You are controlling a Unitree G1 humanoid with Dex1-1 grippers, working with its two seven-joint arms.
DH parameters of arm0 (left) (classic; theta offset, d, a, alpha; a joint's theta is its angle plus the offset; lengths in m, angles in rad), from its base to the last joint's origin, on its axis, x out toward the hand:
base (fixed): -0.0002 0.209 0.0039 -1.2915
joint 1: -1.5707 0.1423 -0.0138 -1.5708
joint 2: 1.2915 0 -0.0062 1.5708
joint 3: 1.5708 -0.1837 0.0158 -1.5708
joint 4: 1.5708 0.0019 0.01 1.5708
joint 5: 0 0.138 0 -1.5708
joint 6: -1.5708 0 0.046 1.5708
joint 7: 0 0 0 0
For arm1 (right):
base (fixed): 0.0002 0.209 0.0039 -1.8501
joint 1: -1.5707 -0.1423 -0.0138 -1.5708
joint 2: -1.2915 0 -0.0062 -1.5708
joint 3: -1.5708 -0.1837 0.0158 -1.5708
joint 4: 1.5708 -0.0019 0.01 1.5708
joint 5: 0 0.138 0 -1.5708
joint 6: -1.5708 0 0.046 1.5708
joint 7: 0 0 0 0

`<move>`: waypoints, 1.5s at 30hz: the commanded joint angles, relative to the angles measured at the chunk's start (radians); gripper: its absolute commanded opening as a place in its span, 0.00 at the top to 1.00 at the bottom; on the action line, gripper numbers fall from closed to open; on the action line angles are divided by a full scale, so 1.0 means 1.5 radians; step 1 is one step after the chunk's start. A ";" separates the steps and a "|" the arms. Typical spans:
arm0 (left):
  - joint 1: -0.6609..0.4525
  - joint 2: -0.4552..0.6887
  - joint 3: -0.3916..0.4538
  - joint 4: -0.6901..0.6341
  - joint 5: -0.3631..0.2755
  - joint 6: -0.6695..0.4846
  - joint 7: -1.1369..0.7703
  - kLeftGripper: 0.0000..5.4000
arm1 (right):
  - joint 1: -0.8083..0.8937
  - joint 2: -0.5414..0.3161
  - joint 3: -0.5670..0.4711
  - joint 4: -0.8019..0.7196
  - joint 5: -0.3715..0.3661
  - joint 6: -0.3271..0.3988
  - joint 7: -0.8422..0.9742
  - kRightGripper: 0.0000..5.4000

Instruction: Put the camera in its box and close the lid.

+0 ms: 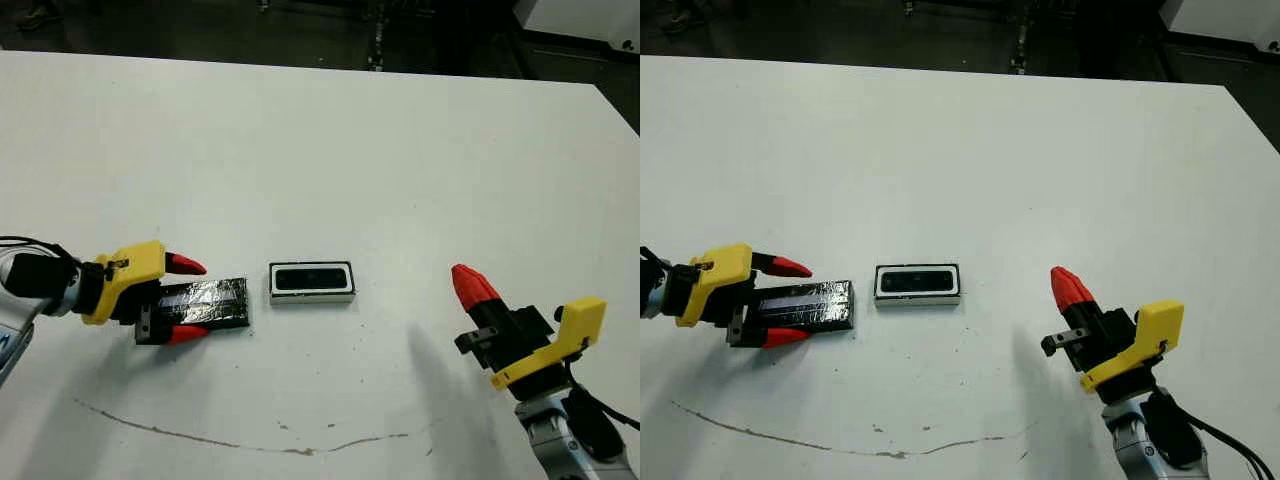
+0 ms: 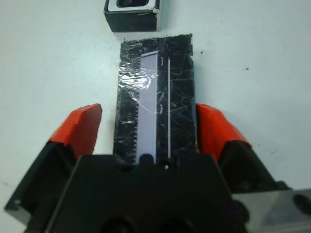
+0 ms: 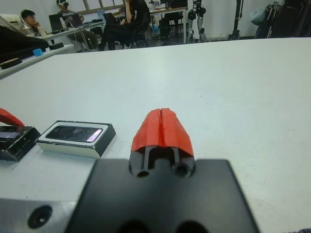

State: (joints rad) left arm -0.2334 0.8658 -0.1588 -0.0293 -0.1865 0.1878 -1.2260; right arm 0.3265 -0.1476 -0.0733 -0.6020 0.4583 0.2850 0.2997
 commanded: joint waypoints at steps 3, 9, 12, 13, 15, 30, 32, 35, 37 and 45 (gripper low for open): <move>-0.002 0.023 -0.026 0.022 0.025 0.004 -0.035 0.36 | 0.006 -0.010 -0.002 0.001 0.006 0.005 0.001 1.00; -0.026 0.040 -0.049 0.015 0.039 0.033 -0.061 0.42 | 0.005 -0.008 -0.001 0.004 0.006 0.005 -0.003 1.00; -0.034 0.045 -0.055 0.012 0.039 0.051 -0.065 0.42 | 0.005 -0.009 -0.001 0.006 0.009 0.006 -0.001 1.00; -0.036 0.045 -0.055 0.012 0.037 0.055 -0.066 0.42 | 0.005 -0.009 -0.001 0.005 0.009 0.006 -0.002 1.00; -0.037 0.044 -0.052 0.015 0.032 0.056 -0.067 0.42 | 0.005 -0.009 -0.001 0.005 0.009 0.008 -0.004 1.00; -0.023 -0.075 0.072 -0.033 -0.116 0.172 0.077 0.42 | 0.004 -0.010 0.011 0.011 -0.003 0.000 -0.004 1.00; -0.031 -0.097 0.073 -0.046 -0.130 0.195 0.101 0.42 | 0.004 -0.008 0.013 0.011 -0.003 0.002 -0.005 1.00; -0.051 -0.117 0.058 -0.059 -0.136 0.222 0.118 0.42 | 0.004 -0.006 0.014 0.013 -0.002 0.001 -0.005 1.00; -0.064 -0.123 0.043 -0.068 -0.133 0.237 0.120 0.42 | 0.004 -0.004 0.015 0.011 -0.001 0.003 -0.008 1.00; -0.109 -0.138 -0.019 -0.093 -0.109 0.286 0.141 0.42 | 0.007 -0.003 0.019 0.009 0.003 0.006 -0.012 1.00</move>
State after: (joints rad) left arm -0.3784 0.6609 -0.1683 -0.1596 -0.3684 0.6009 -1.0267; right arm 0.3264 -0.1479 -0.0405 -0.5915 0.4597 0.2860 0.2867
